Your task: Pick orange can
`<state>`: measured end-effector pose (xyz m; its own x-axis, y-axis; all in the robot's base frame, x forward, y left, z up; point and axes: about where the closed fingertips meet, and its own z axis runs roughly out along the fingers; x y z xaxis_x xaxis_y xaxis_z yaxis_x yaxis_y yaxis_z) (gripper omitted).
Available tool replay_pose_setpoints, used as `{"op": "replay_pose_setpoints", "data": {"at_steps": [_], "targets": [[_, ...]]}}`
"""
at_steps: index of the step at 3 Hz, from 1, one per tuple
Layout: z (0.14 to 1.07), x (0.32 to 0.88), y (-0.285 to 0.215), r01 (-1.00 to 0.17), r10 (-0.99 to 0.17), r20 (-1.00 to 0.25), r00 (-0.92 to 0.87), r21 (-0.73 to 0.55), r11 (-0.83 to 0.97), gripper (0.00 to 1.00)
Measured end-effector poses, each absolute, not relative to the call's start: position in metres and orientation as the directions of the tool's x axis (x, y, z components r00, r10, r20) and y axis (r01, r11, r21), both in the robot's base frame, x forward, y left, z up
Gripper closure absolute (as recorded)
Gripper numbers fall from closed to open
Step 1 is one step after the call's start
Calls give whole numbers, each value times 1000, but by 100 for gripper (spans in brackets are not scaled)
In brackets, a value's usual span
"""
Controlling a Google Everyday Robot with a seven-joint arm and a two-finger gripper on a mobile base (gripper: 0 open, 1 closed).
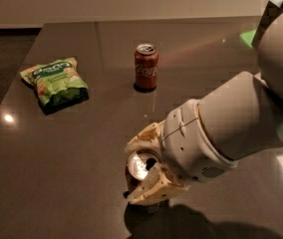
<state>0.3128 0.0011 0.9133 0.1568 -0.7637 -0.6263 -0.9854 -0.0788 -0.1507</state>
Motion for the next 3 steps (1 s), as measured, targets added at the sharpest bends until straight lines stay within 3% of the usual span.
{"op": "replay_pose_setpoints", "data": {"at_steps": [1,2,3], "targets": [[937,326,-4,-986,-765,-624,159,-144,-87,97],[1010,365,-20,-981,-741,-648,175,-179,-75,100],[1010,365,-20,-981,-741,-648,175,-179,-75,100]]}}
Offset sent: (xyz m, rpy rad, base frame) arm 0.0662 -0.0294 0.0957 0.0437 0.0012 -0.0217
